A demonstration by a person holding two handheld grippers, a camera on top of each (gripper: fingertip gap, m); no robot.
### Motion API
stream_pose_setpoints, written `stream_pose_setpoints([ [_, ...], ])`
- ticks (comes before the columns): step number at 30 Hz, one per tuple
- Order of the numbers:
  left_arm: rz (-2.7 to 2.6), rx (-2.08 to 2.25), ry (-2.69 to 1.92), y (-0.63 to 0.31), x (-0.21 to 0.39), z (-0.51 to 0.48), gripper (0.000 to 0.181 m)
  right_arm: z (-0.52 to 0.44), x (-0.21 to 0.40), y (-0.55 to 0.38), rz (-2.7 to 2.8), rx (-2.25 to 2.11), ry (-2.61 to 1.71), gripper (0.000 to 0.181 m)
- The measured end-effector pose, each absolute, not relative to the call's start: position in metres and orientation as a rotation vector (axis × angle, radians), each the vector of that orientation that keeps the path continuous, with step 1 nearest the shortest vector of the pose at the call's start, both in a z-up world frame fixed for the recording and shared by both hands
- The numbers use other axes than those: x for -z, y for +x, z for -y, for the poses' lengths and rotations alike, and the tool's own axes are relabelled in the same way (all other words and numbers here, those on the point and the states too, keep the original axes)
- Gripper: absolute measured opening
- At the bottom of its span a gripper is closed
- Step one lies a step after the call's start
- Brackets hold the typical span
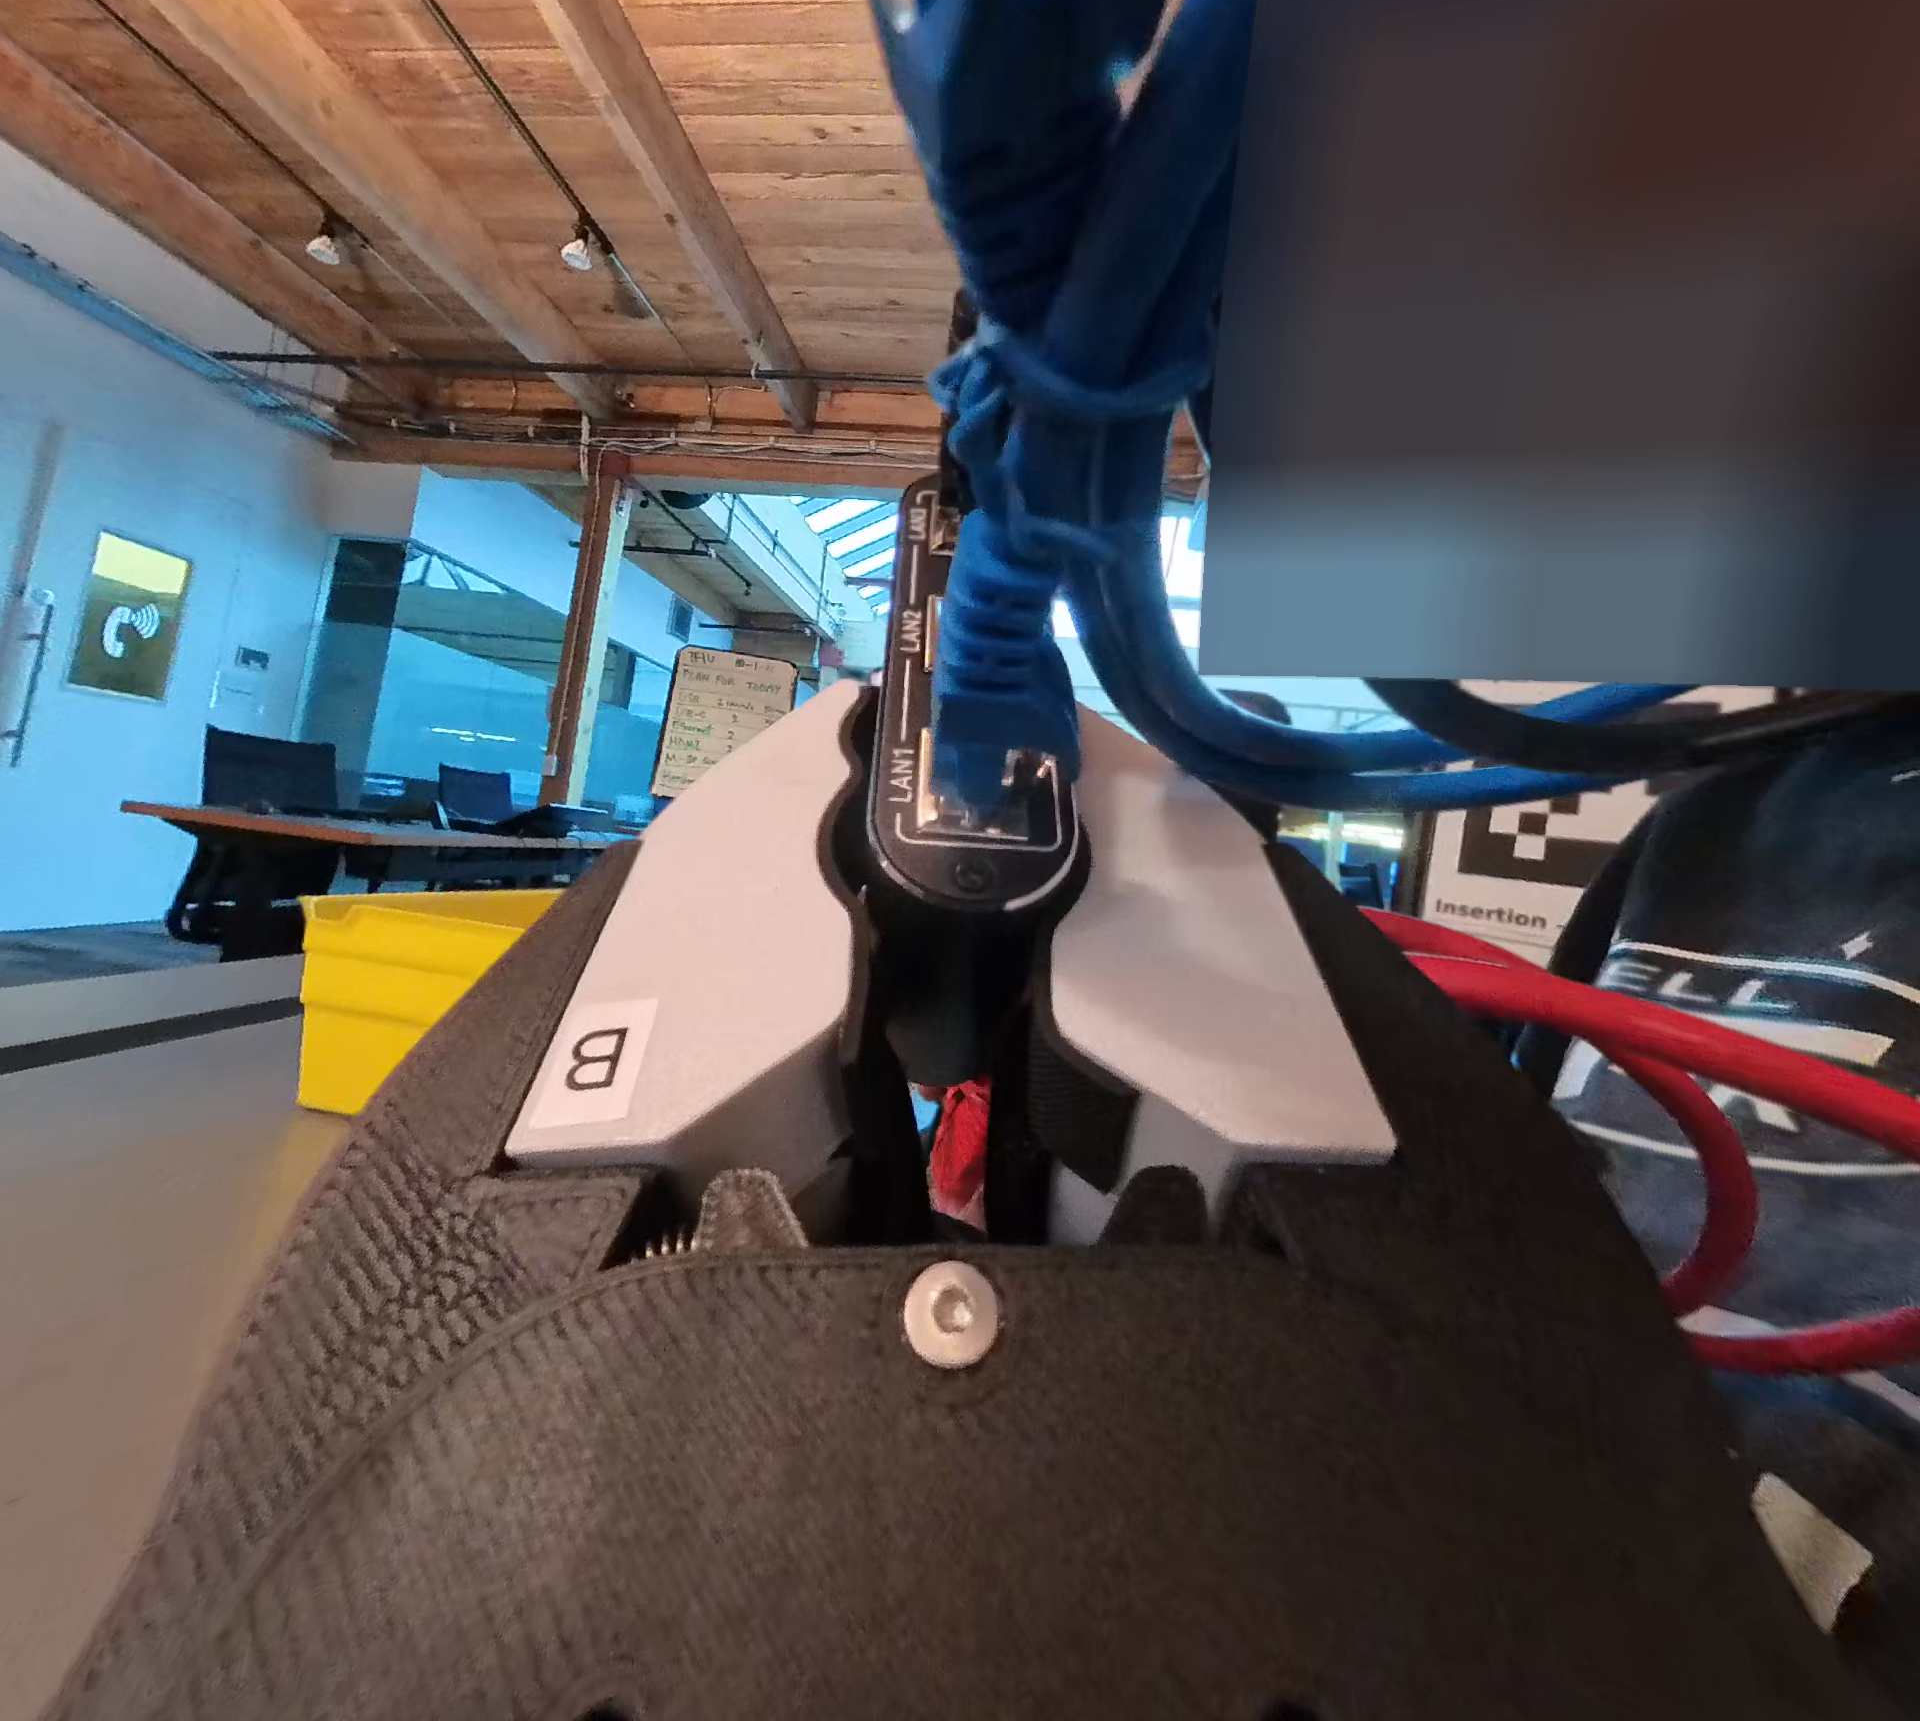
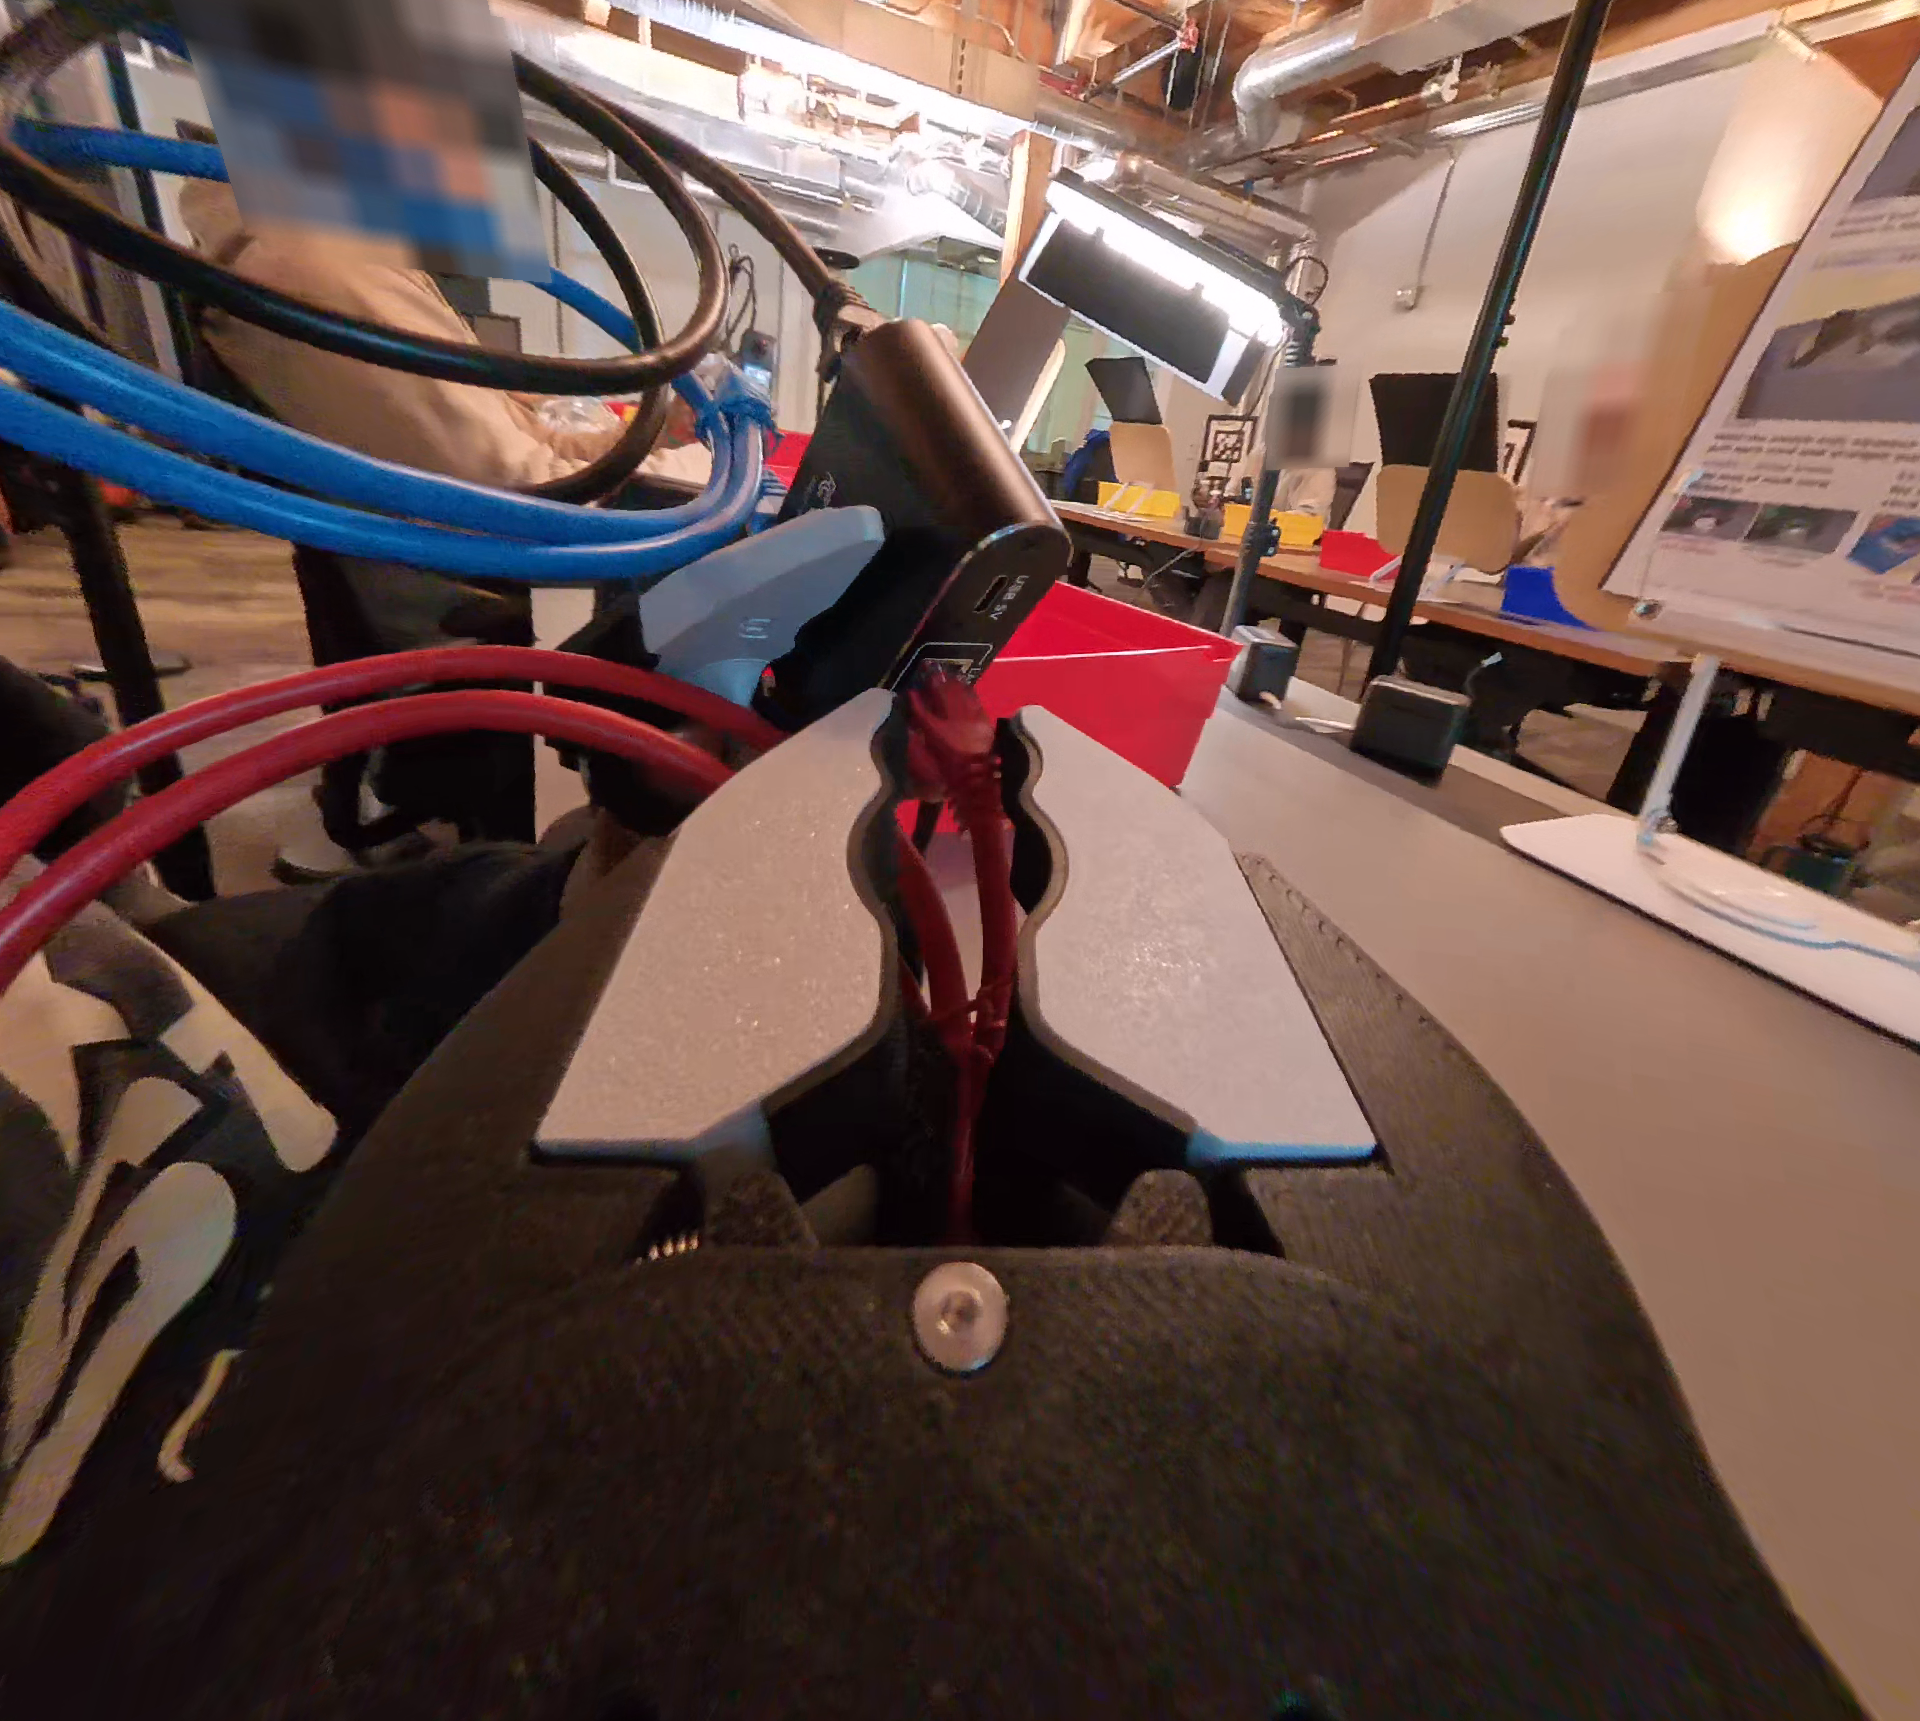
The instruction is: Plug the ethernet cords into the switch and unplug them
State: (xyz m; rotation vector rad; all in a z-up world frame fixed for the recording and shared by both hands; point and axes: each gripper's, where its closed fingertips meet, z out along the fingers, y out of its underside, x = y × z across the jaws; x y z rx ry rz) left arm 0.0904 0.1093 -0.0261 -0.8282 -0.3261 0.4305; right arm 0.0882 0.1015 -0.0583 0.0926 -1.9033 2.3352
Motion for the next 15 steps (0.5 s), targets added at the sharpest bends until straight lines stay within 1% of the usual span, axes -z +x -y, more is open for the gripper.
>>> stream_pose_setpoints([
  [10,0.331,-0.535,-0.862,0.088,0.027,-0.109,0.028,-0.102,0.057,0.085,1.757,-2.081,0.15,0.015],
  [13,0.303,-0.533,-0.858,0.092,0.025,-0.109,0.028,-0.102,0.056,0.088,1.778,-2.122,0.157,0.015],
  [15,0.257,-0.506,-0.858,0.099,0.024,-0.109,0.028,-0.101,0.056,0.094,1.896,-2.243,0.163,0.016],
])
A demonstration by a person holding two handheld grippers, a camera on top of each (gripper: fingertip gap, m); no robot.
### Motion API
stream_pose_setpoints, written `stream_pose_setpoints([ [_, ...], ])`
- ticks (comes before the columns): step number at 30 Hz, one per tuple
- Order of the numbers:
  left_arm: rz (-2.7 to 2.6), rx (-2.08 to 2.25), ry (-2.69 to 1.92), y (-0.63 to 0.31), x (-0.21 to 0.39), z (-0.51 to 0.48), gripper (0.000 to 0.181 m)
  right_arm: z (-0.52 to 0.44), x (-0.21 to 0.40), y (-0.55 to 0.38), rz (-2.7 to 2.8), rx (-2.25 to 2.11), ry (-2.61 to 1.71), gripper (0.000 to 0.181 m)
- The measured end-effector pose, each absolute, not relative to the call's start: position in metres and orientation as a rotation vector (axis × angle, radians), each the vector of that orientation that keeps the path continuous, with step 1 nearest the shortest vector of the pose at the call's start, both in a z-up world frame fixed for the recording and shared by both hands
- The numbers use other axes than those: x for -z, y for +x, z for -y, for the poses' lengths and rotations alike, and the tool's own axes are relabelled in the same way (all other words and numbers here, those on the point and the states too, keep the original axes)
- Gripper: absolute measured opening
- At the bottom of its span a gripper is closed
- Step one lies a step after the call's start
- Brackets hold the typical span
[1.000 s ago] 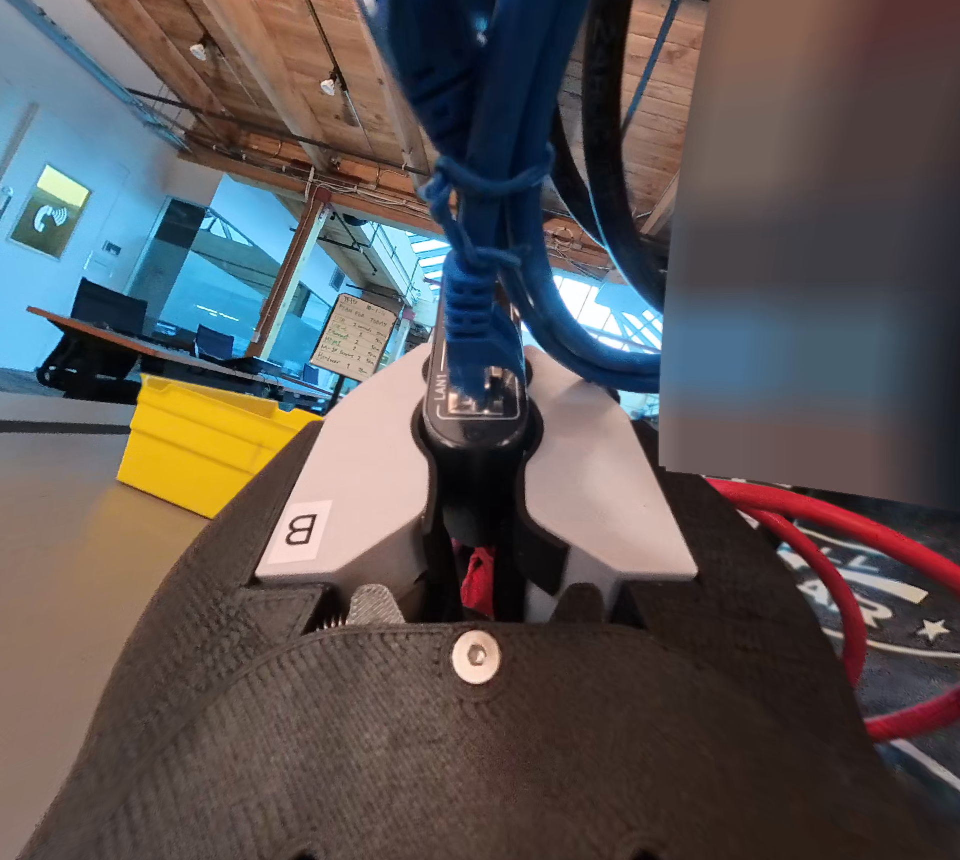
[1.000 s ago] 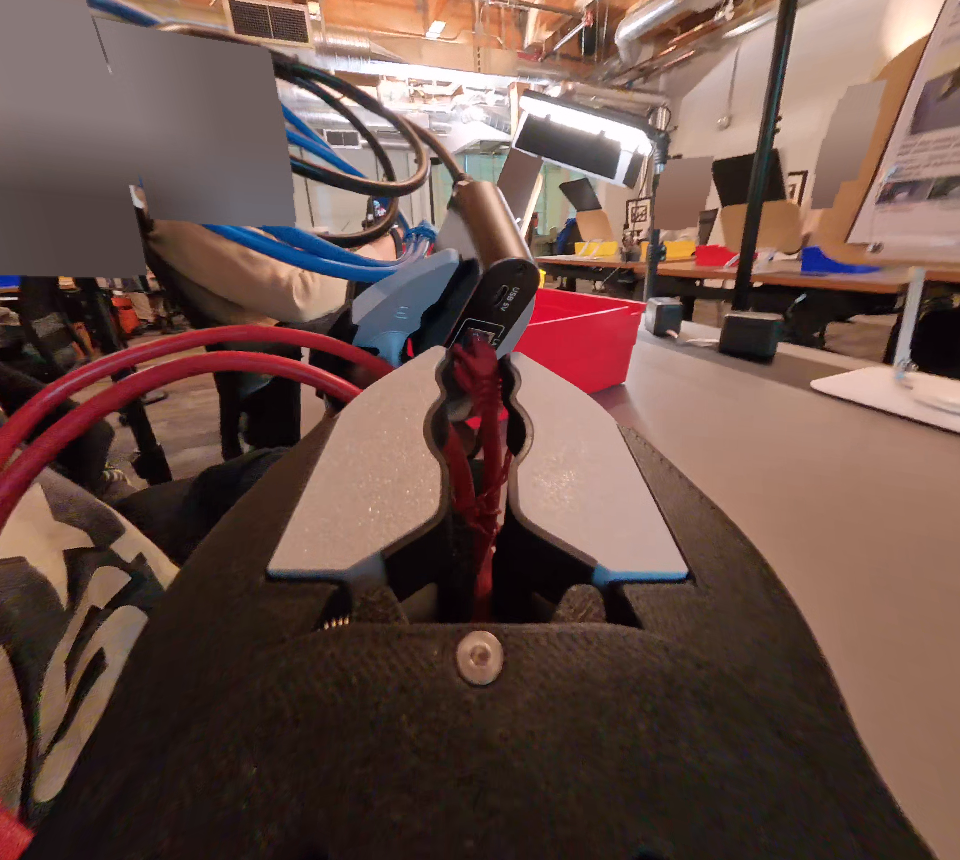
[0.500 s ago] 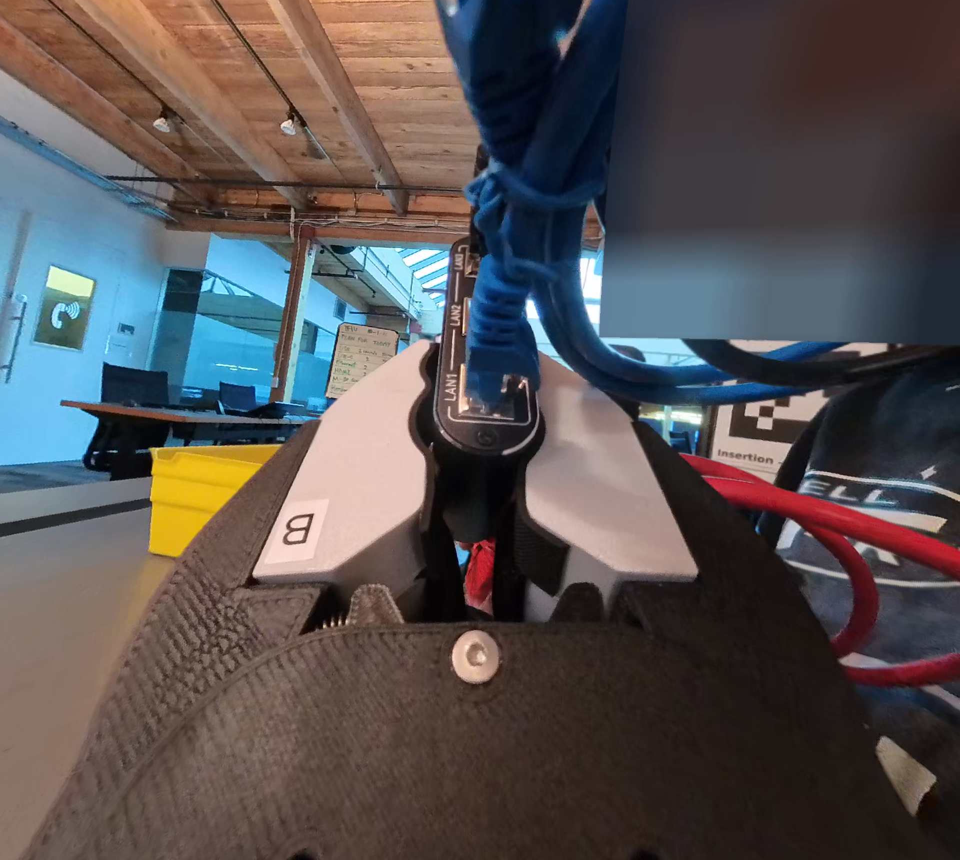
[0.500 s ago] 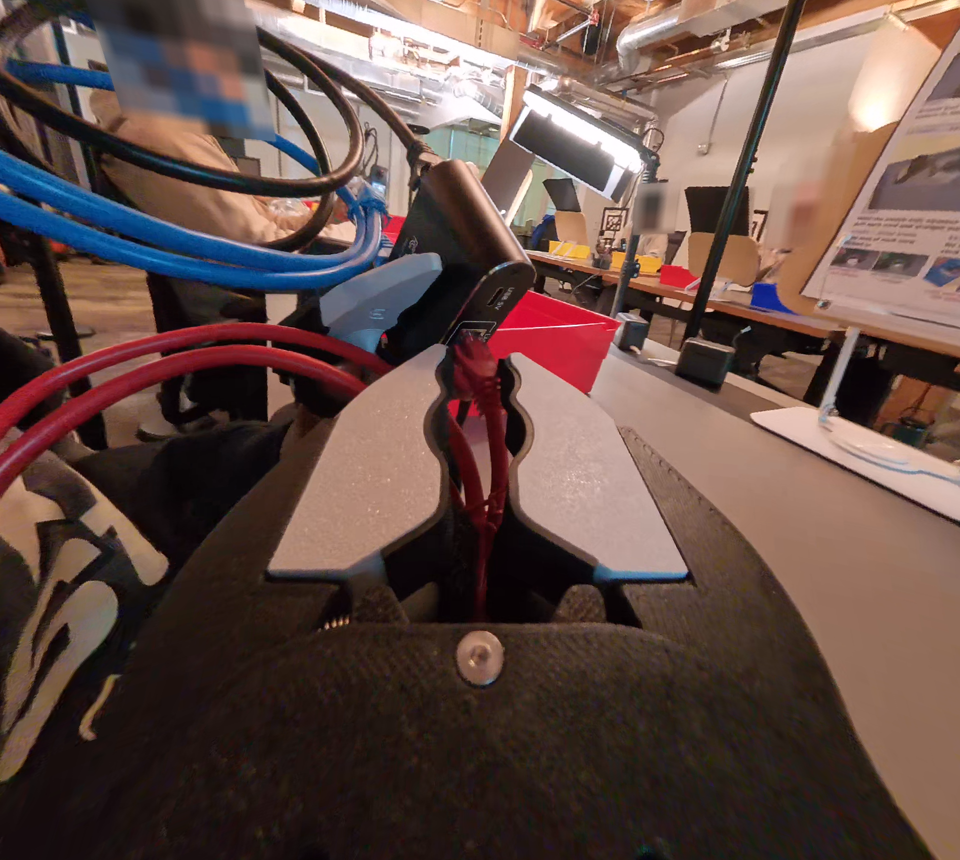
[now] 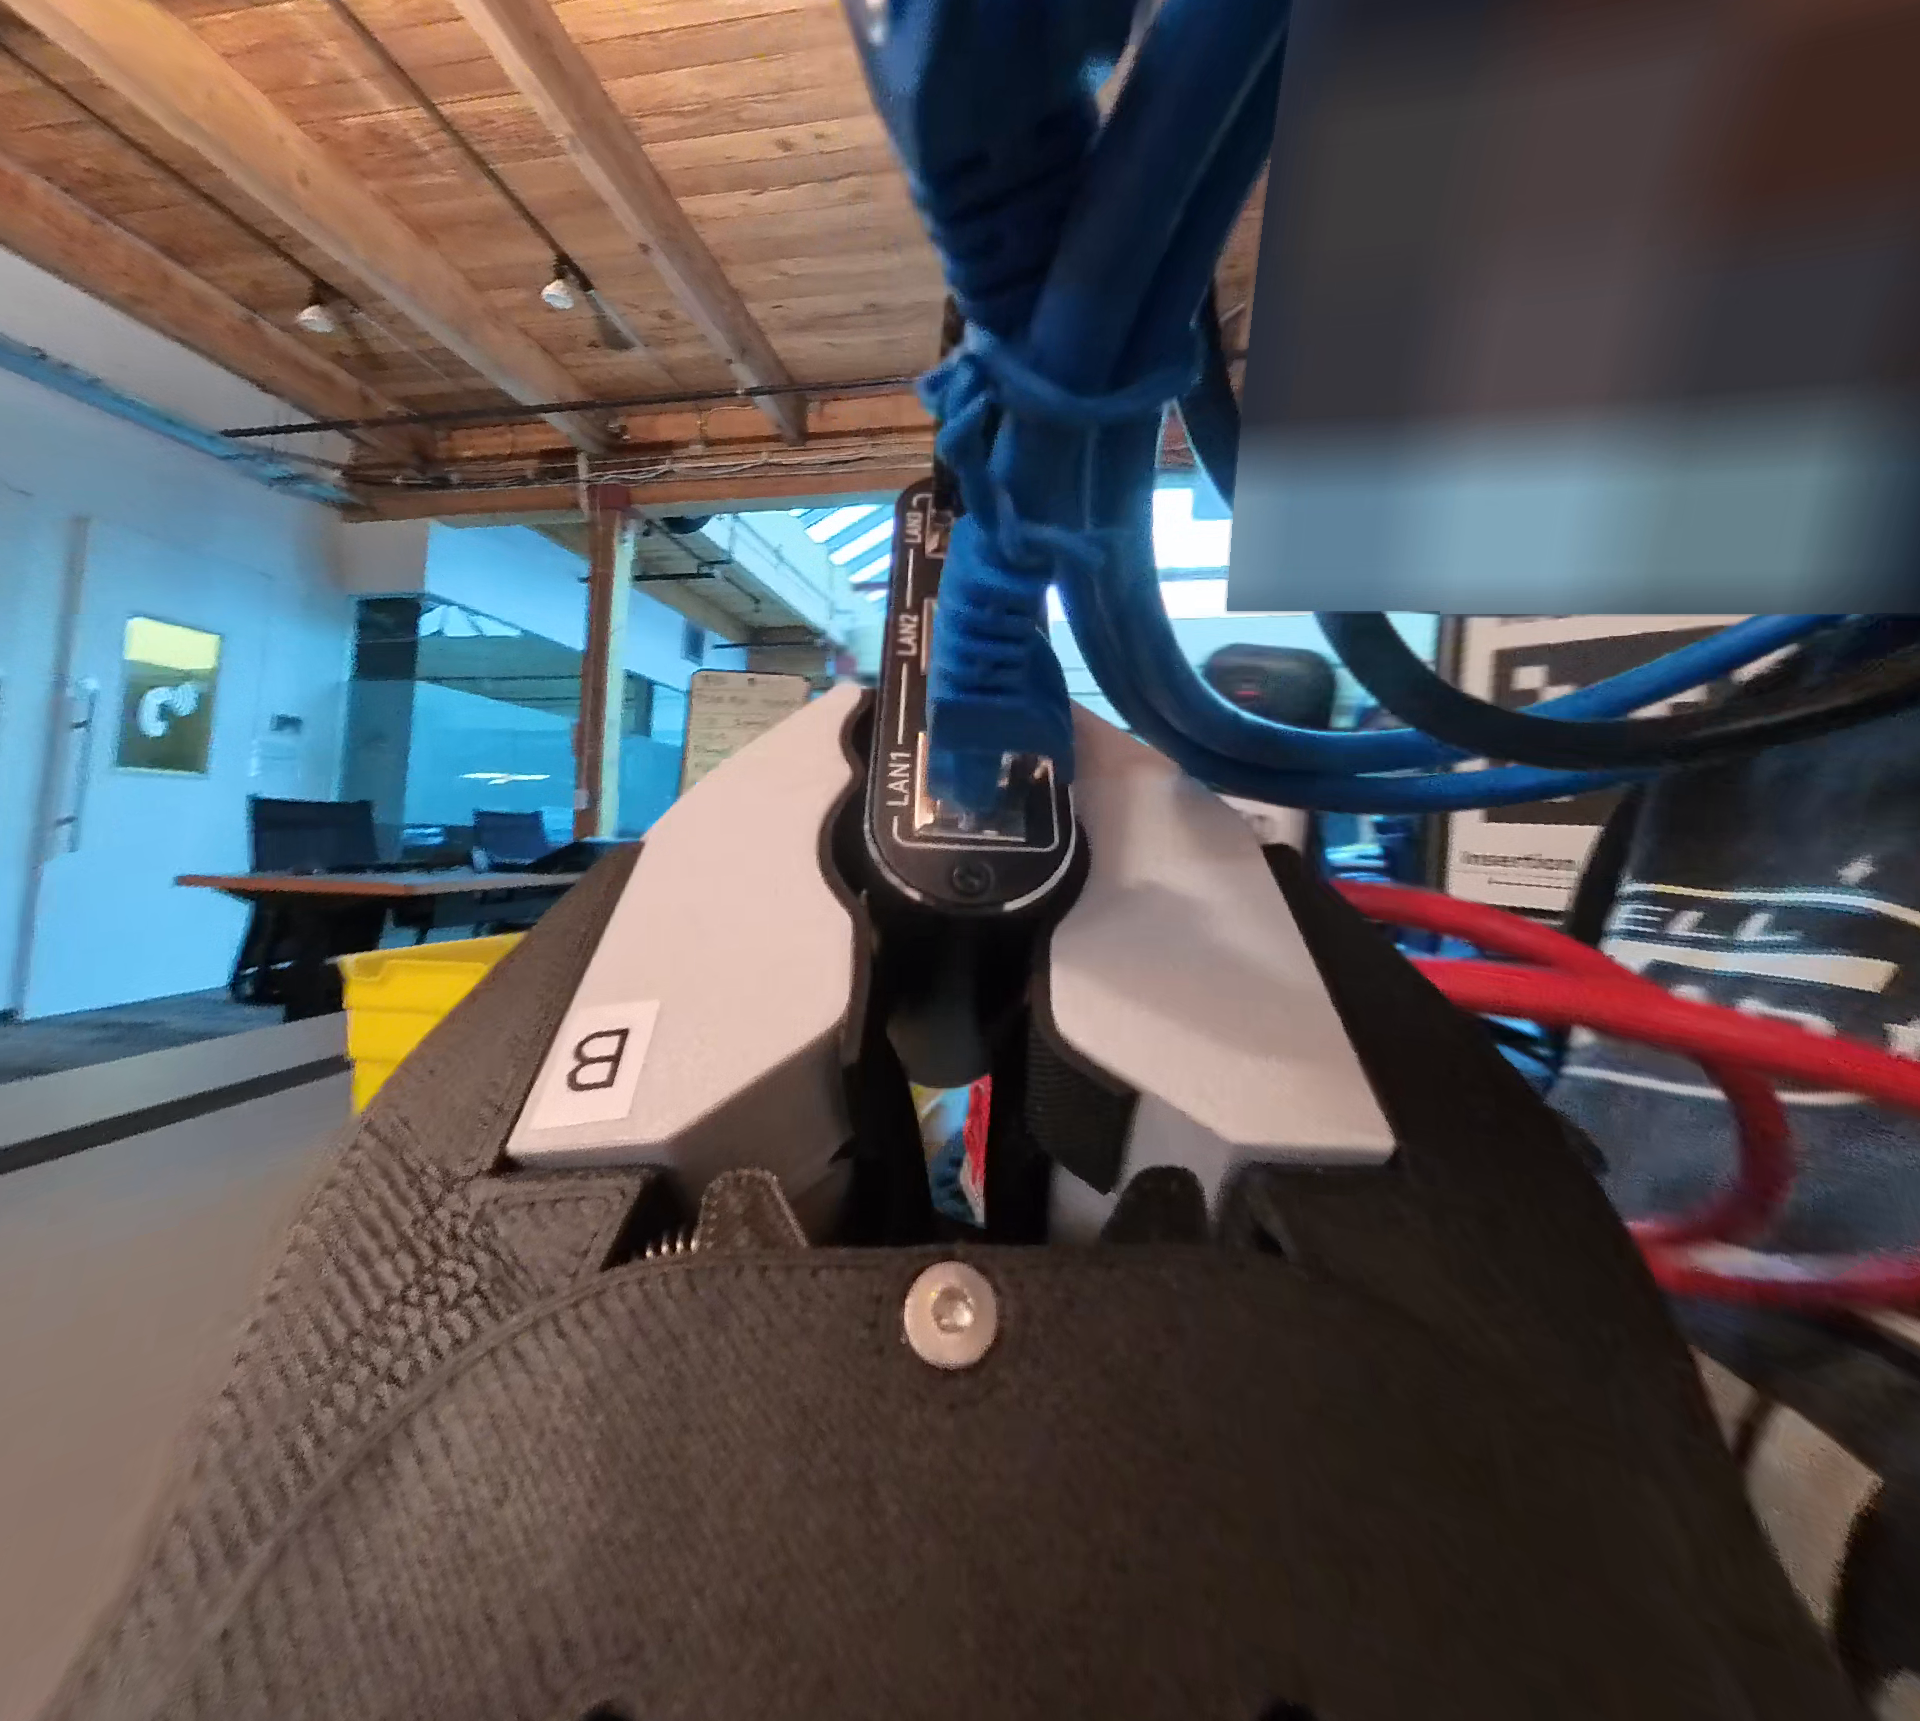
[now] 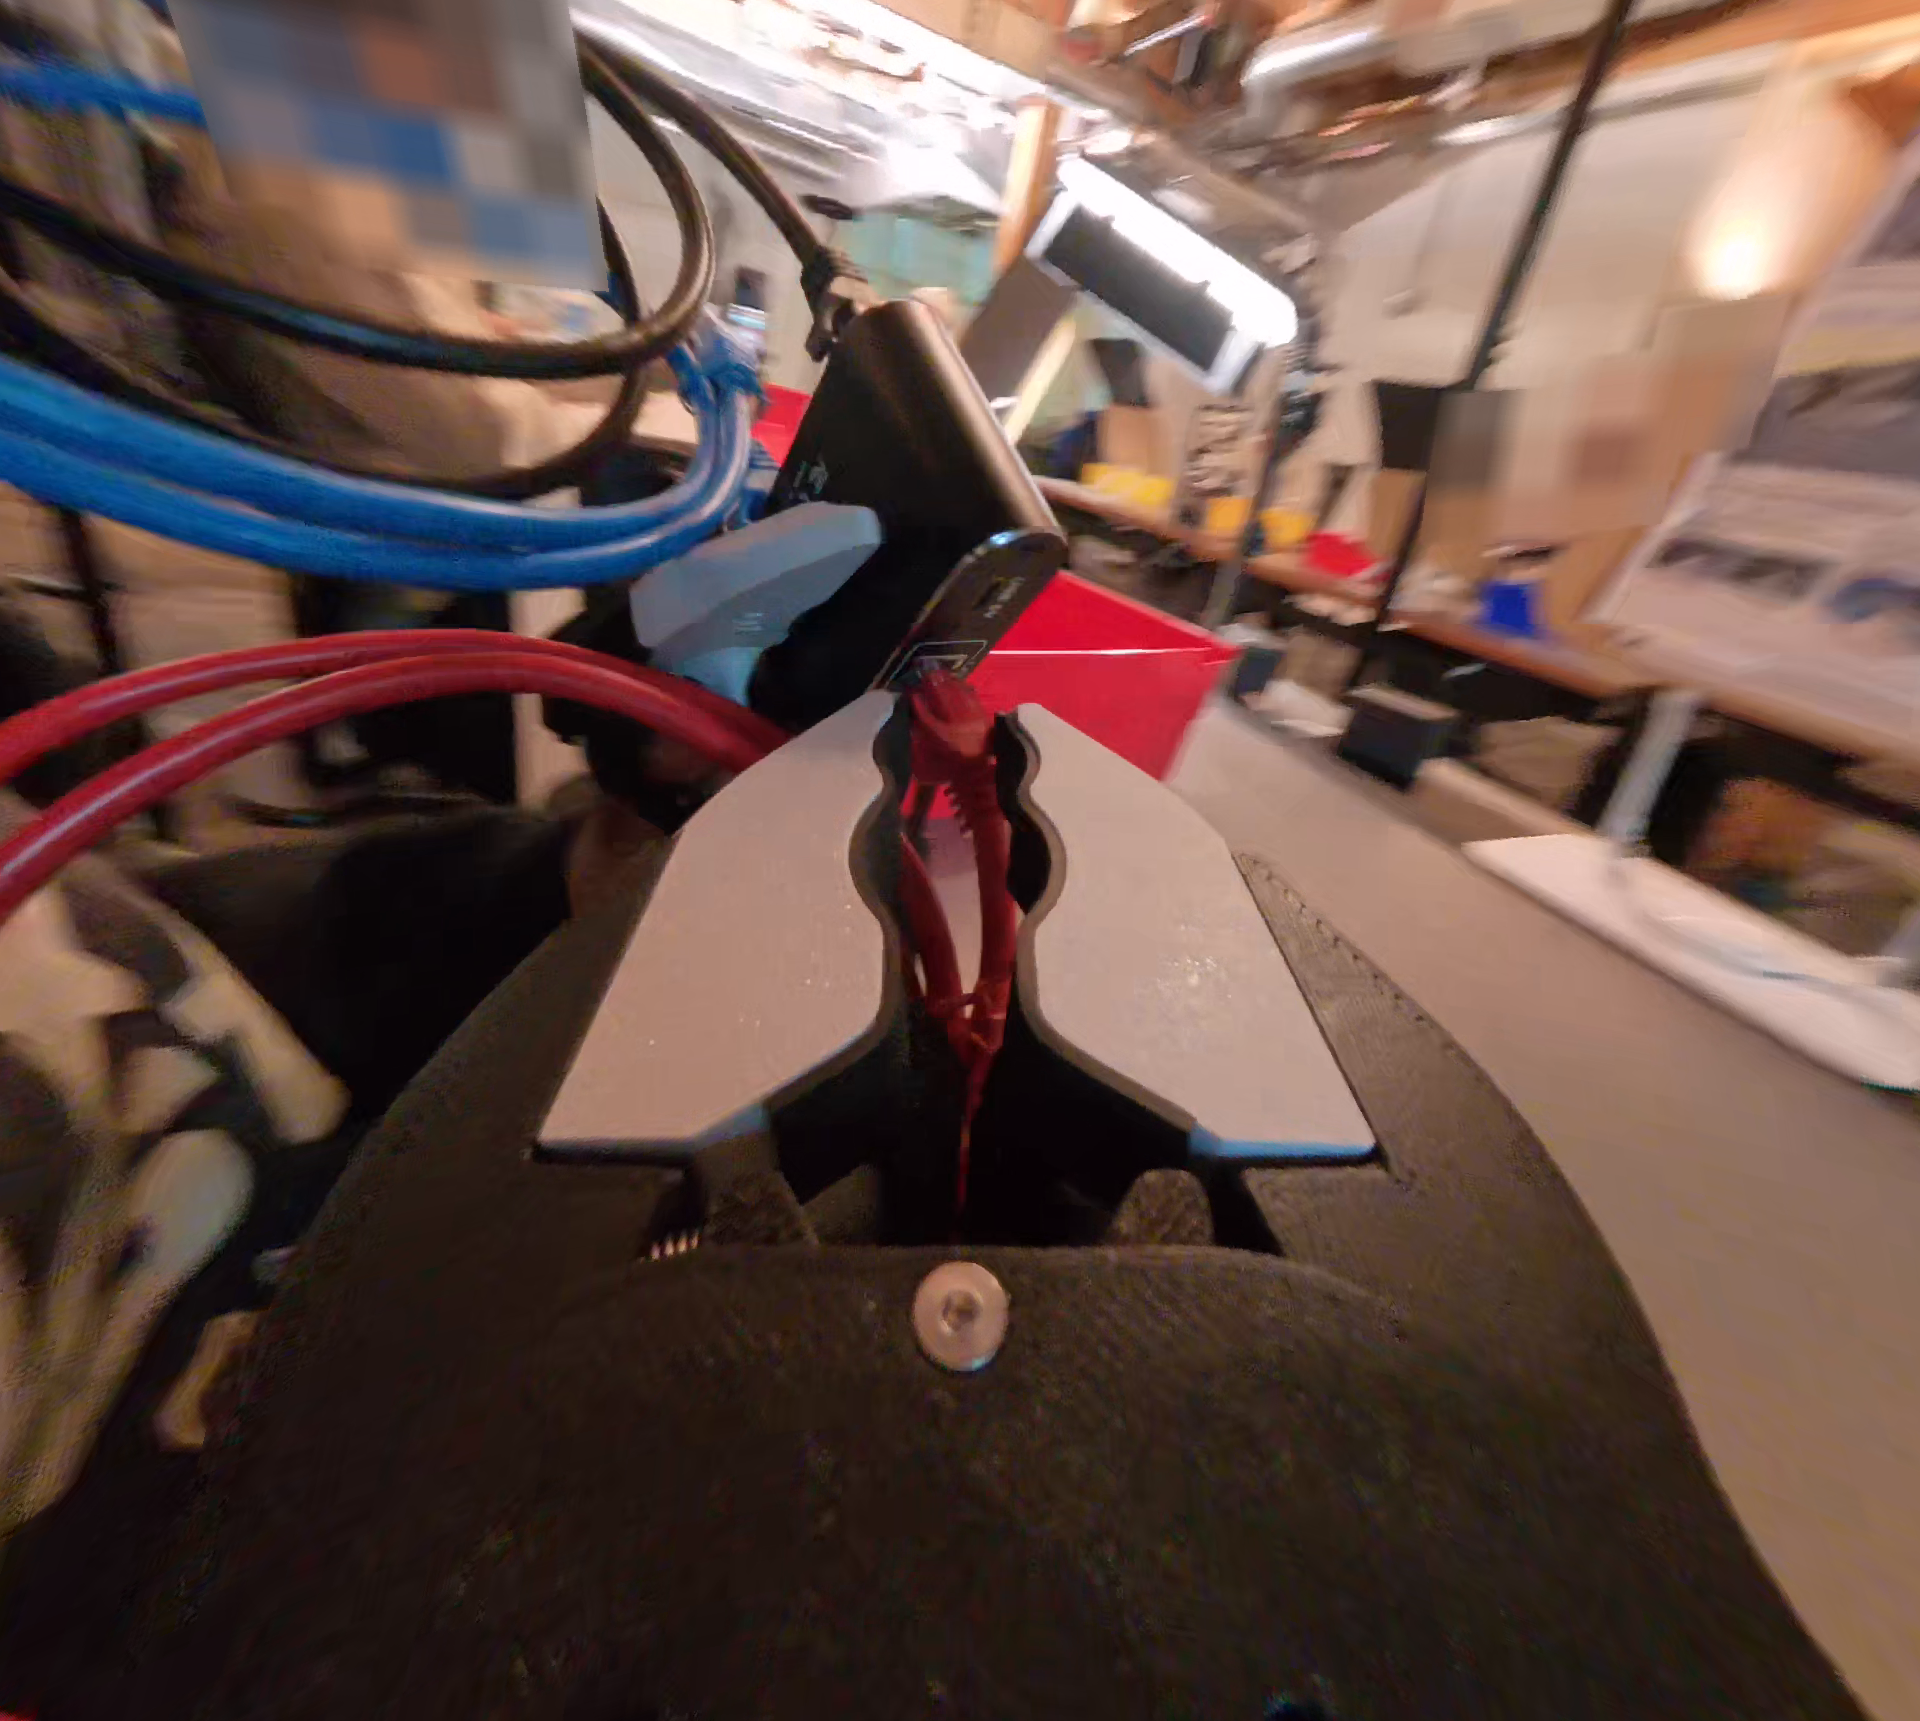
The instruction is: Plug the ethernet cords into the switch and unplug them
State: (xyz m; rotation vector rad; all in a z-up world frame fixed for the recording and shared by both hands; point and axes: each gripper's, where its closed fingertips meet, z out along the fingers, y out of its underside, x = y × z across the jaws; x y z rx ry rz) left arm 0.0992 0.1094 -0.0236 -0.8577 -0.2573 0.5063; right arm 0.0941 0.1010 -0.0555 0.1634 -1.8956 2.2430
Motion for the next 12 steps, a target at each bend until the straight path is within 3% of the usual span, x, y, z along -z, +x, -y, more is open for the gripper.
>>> stream_pose_setpoints([
  [12,0.129,-0.503,-0.931,0.114,0.025,-0.118,0.028,-0.104,0.059,0.099,1.946,-2.08,0.291,0.015],
])
